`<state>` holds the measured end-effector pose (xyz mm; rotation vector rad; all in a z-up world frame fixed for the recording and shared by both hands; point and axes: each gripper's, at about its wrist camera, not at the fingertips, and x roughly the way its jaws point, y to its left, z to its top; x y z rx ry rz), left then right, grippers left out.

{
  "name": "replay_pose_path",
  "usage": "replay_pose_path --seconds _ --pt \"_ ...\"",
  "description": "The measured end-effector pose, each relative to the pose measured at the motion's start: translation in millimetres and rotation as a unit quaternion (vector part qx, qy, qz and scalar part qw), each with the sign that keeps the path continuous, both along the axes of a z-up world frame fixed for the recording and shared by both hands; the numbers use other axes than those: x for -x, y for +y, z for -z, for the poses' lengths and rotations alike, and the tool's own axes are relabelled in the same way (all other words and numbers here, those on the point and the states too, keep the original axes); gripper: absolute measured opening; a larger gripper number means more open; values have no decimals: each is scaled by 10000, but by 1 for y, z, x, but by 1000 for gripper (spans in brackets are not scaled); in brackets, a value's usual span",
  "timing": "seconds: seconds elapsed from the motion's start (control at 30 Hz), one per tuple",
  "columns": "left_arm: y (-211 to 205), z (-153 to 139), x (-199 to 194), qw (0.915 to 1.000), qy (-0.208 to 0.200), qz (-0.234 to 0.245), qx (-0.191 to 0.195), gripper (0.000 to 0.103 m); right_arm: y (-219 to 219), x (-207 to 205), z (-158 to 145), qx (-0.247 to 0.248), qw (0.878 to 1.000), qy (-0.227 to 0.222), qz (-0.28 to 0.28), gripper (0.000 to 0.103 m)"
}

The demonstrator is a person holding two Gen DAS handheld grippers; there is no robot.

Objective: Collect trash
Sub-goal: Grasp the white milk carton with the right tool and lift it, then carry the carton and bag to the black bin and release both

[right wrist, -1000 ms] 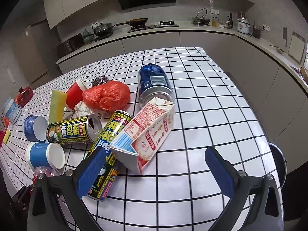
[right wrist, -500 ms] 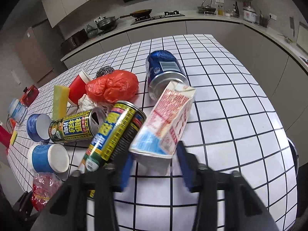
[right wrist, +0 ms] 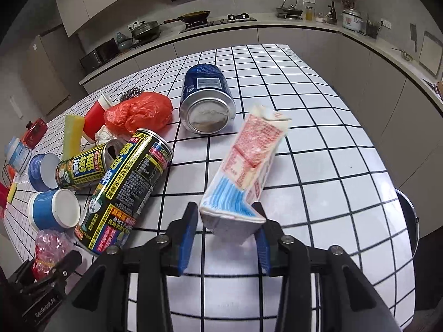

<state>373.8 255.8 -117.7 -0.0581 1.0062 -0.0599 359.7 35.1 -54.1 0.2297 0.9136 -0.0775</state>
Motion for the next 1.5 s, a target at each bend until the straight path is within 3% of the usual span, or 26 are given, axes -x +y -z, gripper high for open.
replay_pose_path --seconds 0.17,0.2,0.5,0.73,0.93,1.27,1.5 --pt "1 1 0 10000 0 -33 -16 66 0 -11 8 -197 9997 96 -102 45" --pt "0 1 1 10000 -5 -37 -16 66 -2 -10 8 -246 9996 80 -103 39" --pt "0 -3 5 10000 -60 -6 55 66 -17 22 4 -271 9994 31 -232 34" --pt "3 -11 15 9996 -199 72 172 66 -9 54 -6 578 9973 -105 -434 29" --pt "-1 -27 29 9979 -486 319 276 66 -4 75 -17 816 9955 -320 -366 29" --pt "-22 -56 36 9899 -821 994 583 66 -16 109 -34 902 9945 -517 140 29" --pt "-83 -59 33 9801 -746 1639 831 66 -80 141 -39 1026 9895 -443 912 29"
